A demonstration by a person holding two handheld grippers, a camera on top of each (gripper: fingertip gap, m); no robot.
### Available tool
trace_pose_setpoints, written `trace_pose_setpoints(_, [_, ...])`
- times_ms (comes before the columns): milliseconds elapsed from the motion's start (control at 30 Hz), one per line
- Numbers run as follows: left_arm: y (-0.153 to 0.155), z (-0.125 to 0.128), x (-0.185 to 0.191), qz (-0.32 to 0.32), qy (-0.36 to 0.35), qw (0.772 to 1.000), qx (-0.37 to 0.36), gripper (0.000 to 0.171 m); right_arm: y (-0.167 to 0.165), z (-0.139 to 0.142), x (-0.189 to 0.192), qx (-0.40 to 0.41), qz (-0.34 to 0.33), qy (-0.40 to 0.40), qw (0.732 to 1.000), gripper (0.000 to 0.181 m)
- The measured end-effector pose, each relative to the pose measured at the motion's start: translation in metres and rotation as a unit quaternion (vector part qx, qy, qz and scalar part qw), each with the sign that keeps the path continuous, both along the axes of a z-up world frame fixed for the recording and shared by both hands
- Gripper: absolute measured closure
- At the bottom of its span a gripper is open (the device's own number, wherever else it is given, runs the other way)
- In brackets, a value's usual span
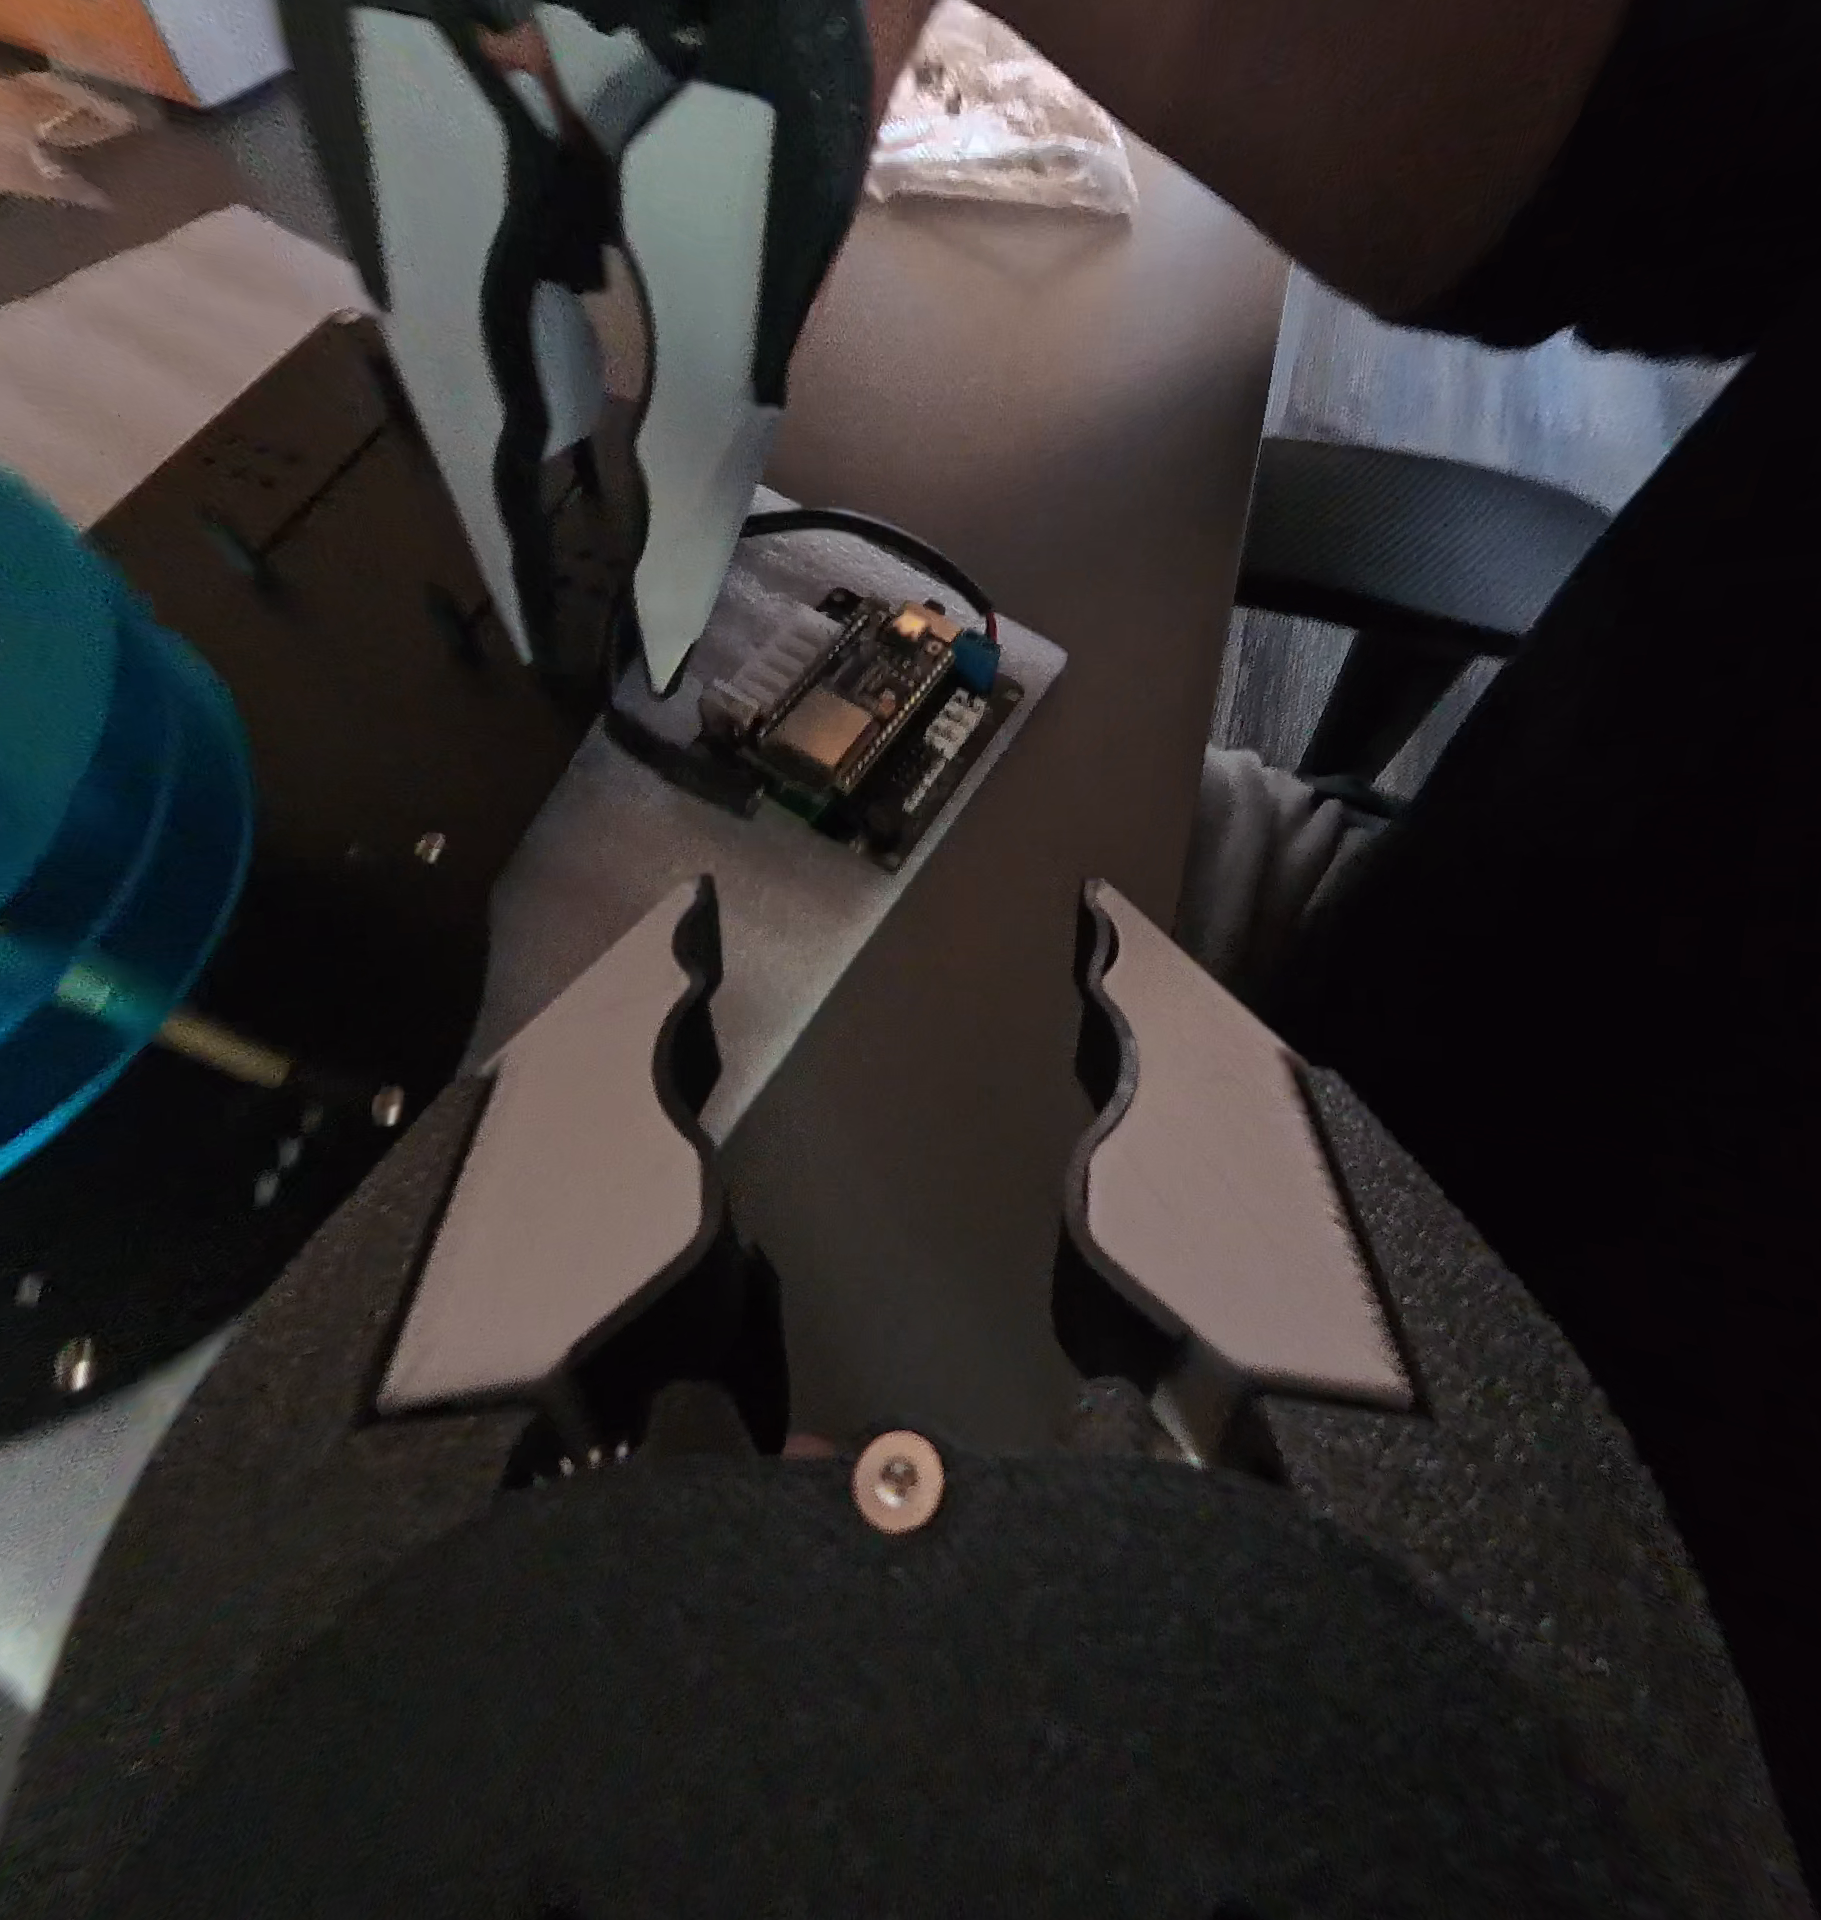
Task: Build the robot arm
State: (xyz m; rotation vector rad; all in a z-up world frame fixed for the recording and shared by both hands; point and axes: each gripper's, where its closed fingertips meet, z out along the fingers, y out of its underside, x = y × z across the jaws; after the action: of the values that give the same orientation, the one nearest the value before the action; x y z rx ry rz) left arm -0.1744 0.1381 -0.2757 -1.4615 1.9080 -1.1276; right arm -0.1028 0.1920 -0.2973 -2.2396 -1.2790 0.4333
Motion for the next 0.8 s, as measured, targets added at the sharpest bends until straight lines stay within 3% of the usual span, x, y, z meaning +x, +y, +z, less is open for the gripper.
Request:
trace_pose_setpoints(200, [0.032, 0.009, -0.054, 0.098, -0.034, 0.994, -0.019, 0.105, 0.005, -0.003, 0.001, 0.073, 0.041, -0.06, 0.995, 0.167])
trace_pose_setpoints(333, [0.081, 0.018, -0.103, 0.225, -0.058, 0.973, -0.009, 0.106, 0.006, -0.004, 0.001, 0.12, 0.047, -0.087, 0.988, 0.165])
trace_pose_setpoints(433, [0.135, 0.025, -0.158, 0.353, -0.063, 0.933, 0.003, 0.11, 0.006, -0.003, 0.001, 0.106, 0.026, -0.08, 0.991, 0.168])
trace_pose_setpoints(567, [0.202, 0.022, -0.237, 0.519, -0.026, 0.853, 0.043, 0.117, 0.004, -0.003, 0.0, 0.108, 0.014, -0.085, 0.99, 0.173])
trace_pose_setpoints(667, [0.224, 0.022, -0.266, 0.562, -0.021, 0.824, 0.069, 0.12, 0.003, -0.002, -0.001, 0.11, 0.001, -0.084, 0.99, 0.177])
trace_pose_setpoints(800, [0.23, 0.023, -0.267, 0.554, -0.027, 0.829, 0.071, 0.119, 0.004, 0.003, 0.002, 0.118, -0.022, -0.08, 0.99, 0.177])
